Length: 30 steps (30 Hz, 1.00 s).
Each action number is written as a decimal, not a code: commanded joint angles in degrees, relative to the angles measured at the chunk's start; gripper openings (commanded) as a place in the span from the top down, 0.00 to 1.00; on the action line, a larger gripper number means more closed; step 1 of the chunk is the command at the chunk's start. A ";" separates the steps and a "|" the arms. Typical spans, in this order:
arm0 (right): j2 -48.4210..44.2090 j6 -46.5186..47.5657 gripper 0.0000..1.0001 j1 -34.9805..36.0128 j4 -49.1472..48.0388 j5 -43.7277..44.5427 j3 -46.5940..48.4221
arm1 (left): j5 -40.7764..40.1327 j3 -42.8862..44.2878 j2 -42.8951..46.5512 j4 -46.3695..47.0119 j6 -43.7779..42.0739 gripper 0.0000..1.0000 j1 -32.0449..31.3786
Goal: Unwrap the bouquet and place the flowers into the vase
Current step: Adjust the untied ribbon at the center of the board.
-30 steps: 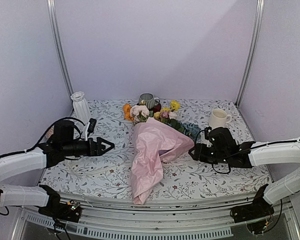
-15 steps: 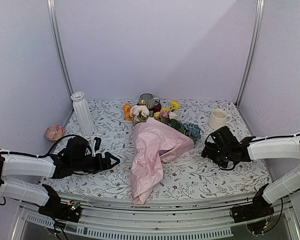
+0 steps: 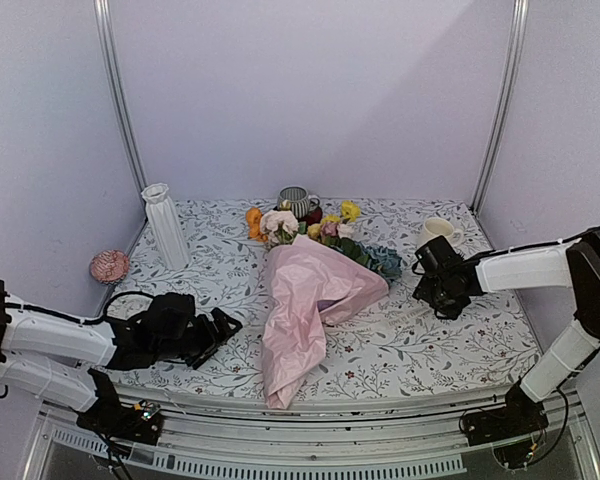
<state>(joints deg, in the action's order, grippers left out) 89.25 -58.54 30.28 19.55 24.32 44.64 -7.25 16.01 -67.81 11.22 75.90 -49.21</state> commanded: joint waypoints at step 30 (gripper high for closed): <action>2.82 -6.38 0.95 -8.16 5.39 4.41 -2.64 | -4.47 10.93 -26.98 20.01 -10.08 0.14 14.67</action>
<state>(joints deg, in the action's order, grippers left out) 94.94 -59.79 23.62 22.09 26.57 45.63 -11.49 25.06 -90.37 29.87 70.37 -35.16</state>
